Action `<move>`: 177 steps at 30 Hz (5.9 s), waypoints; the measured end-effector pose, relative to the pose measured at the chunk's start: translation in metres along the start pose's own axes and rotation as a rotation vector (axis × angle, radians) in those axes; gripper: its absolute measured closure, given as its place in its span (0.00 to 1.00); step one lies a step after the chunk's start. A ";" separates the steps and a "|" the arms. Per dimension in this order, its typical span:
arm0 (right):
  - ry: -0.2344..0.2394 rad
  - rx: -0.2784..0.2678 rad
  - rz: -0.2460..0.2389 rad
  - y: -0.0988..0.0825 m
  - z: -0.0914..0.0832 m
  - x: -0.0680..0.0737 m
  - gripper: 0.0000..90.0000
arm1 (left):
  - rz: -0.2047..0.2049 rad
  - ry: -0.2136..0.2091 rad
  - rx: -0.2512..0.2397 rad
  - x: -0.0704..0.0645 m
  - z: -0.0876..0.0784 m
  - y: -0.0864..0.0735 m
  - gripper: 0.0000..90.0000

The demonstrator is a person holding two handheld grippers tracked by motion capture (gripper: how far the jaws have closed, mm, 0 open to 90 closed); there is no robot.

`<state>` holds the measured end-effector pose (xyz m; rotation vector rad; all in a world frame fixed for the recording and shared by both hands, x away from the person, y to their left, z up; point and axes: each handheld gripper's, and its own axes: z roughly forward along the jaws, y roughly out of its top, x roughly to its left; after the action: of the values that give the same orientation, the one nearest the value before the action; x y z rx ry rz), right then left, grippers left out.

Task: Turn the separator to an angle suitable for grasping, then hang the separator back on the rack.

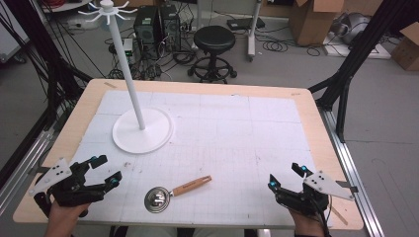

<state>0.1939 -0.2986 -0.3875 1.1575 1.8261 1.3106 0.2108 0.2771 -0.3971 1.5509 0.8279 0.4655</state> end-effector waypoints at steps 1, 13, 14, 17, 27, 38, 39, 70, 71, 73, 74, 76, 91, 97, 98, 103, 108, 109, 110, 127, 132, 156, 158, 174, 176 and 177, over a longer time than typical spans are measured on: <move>0.001 0.001 0.002 0.000 0.000 0.000 0.18 | 0.000 0.003 0.002 0.000 0.001 0.000 0.21; -0.009 0.001 0.020 0.000 -0.002 -0.001 0.18 | 0.013 -0.016 0.045 -0.002 0.012 0.000 0.20; -0.009 0.002 0.027 0.000 -0.002 -0.001 0.18 | 0.013 -0.022 0.053 -0.002 0.014 0.000 0.20; -0.004 0.006 0.025 -0.001 -0.001 -0.001 0.18 | 0.008 -0.066 0.093 -0.006 0.021 0.001 0.20; 0.022 0.010 0.026 0.000 0.003 -0.003 0.18 | 0.086 -0.205 0.243 -0.041 0.071 0.000 0.22; 0.025 0.011 0.026 0.002 0.006 -0.001 0.18 | 0.221 -0.308 0.410 -0.086 0.145 -0.005 0.28; 0.024 0.013 0.029 0.002 0.006 -0.001 0.18 | 0.235 -0.314 0.425 -0.089 0.150 -0.007 0.28; 0.037 0.022 0.022 0.002 0.008 -0.001 0.19 | 0.349 -0.297 0.670 -0.104 0.191 -0.026 0.58; 0.037 0.024 0.022 0.002 0.008 -0.001 0.19 | 0.348 -0.296 0.669 -0.104 0.191 -0.026 0.59; 0.037 0.024 0.023 0.002 0.008 0.000 0.19 | 0.350 -0.298 0.669 -0.104 0.191 -0.026 0.62; 0.038 0.025 0.022 0.002 0.008 0.000 0.19 | 0.351 -0.301 0.671 -0.104 0.191 -0.026 0.63; 0.038 0.024 0.023 0.002 0.008 0.000 0.19 | 0.355 -0.304 0.678 -0.104 0.190 -0.025 0.66; 0.047 0.029 0.022 0.001 0.009 0.000 0.19 | 0.325 -0.318 0.631 -0.102 0.182 -0.017 0.75; 0.061 0.025 0.026 0.002 0.009 0.001 0.21 | 0.275 -0.323 0.535 -0.098 0.165 -0.003 0.75; 0.064 0.024 0.026 0.002 0.009 0.001 0.21 | 0.268 -0.326 0.520 -0.097 0.161 0.000 0.75; 0.101 0.006 0.033 0.003 0.010 0.005 0.21 | 0.212 -0.324 0.430 -0.087 0.140 0.013 0.75; 0.180 -0.001 0.032 0.005 0.015 0.012 0.20 | 0.168 -0.349 0.336 -0.079 0.117 0.023 0.75; 0.216 -0.020 0.032 0.006 0.016 0.014 0.20 | 0.159 -0.357 0.318 -0.079 0.114 0.023 0.75; 0.237 -0.033 0.029 0.007 0.016 0.015 0.20 | 0.155 -0.369 0.300 -0.078 0.110 0.024 0.75; 0.667 -0.135 0.025 0.038 0.036 0.059 0.21 | 0.120 -0.505 0.155 -0.082 0.091 0.030 0.75; 0.776 -0.119 -0.012 0.052 0.053 0.084 0.27 | 0.129 -0.548 0.149 -0.088 0.090 0.031 0.75; 1.051 -0.113 -0.066 0.080 0.093 0.134 0.64 | 0.114 -0.674 0.123 -0.095 0.088 0.034 0.75; 1.060 -0.119 -0.075 0.080 0.093 0.135 0.67 | 0.108 -0.683 0.120 -0.095 0.088 0.034 0.75; 1.091 -0.104 -0.075 0.086 0.088 0.141 0.79 | 0.095 -0.723 0.107 -0.095 0.088 0.034 0.75; 1.095 -0.104 -0.071 0.088 0.088 0.142 0.79 | 0.096 -0.730 0.101 -0.095 0.087 0.035 0.75; 1.098 -0.104 -0.069 0.089 0.088 0.143 0.79 | 0.092 -0.732 0.098 -0.095 0.087 0.035 0.75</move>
<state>0.2328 -0.1215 -0.3301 0.2505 2.4031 2.2038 0.2183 0.1491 -0.3608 1.6855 0.2132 -0.0956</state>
